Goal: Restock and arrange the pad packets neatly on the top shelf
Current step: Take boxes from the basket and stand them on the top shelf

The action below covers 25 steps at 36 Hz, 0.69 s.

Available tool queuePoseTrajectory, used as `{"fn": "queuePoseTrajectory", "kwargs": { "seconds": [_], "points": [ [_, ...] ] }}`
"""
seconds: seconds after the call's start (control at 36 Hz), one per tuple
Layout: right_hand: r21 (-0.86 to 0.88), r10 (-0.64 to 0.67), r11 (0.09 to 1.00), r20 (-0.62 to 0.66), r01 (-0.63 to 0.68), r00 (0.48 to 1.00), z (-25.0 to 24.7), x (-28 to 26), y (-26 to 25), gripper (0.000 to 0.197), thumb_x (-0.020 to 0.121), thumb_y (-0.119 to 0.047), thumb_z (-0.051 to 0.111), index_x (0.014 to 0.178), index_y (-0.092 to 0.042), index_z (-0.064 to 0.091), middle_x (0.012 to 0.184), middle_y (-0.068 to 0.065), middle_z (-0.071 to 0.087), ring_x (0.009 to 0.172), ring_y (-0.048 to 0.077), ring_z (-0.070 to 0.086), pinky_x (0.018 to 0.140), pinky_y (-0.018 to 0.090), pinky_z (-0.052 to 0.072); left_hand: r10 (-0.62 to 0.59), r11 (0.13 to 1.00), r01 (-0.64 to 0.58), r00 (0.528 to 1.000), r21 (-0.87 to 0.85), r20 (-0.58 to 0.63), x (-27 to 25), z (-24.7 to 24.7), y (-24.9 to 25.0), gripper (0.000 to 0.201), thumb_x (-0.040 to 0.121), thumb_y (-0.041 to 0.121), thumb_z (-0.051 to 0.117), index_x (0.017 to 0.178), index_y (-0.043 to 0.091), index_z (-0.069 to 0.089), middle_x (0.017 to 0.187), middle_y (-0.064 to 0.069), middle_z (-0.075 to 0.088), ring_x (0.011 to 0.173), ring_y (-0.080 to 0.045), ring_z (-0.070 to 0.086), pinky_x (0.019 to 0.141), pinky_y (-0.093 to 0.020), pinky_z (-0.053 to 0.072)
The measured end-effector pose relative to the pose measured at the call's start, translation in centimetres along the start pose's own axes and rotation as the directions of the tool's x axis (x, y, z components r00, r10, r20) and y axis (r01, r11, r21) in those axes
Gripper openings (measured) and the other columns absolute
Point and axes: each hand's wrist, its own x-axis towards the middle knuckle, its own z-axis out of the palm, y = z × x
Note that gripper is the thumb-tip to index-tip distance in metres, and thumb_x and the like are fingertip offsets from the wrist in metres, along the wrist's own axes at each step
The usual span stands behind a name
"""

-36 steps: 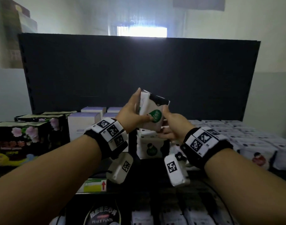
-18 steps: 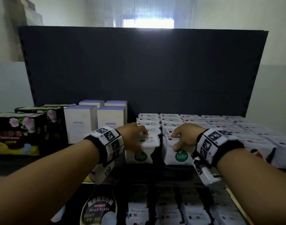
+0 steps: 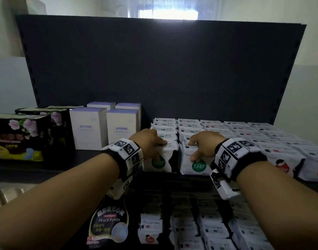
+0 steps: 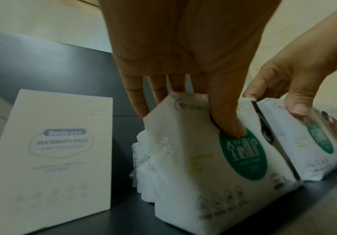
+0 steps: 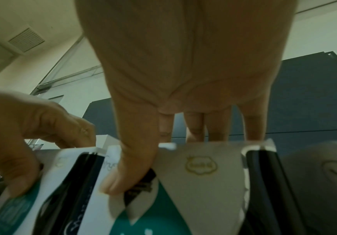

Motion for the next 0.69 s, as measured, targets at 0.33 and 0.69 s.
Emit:
{"fn": "queuePoseTrajectory", "kwargs": {
  "seconds": [0.33,0.69],
  "points": [
    [0.366,0.045,0.924,-0.401,0.115,0.915,-1.0,-1.8,-3.1,0.060,0.084,-0.057,0.059,0.129,-0.018,0.057,0.137,0.009,0.050,0.119,0.025,0.053,0.094,0.033,0.041,-0.111,0.893,-0.098,0.897,-0.439,-0.428,-6.8,0.6,-3.2,0.025,0.090,0.027,0.060,0.114,0.022,0.067,0.106,-0.001,0.066,0.100,-0.018,0.060,0.089,-0.033,0.048],
    [0.544,-0.440,0.748,-0.022,0.380,0.898,11.2,-5.2,-24.7,0.016,0.090,-0.029,0.064,0.100,-0.018,0.071,0.090,-0.011,0.067,0.079,-0.002,0.058,0.071,0.008,0.042,-0.013,0.795,0.026,1.000,-0.606,0.026,-21.8,12.3,-13.9,0.015,0.087,0.026,0.065,0.098,0.018,0.072,0.093,0.004,0.071,0.083,-0.005,0.062,0.077,-0.023,0.046]
  ]
}}
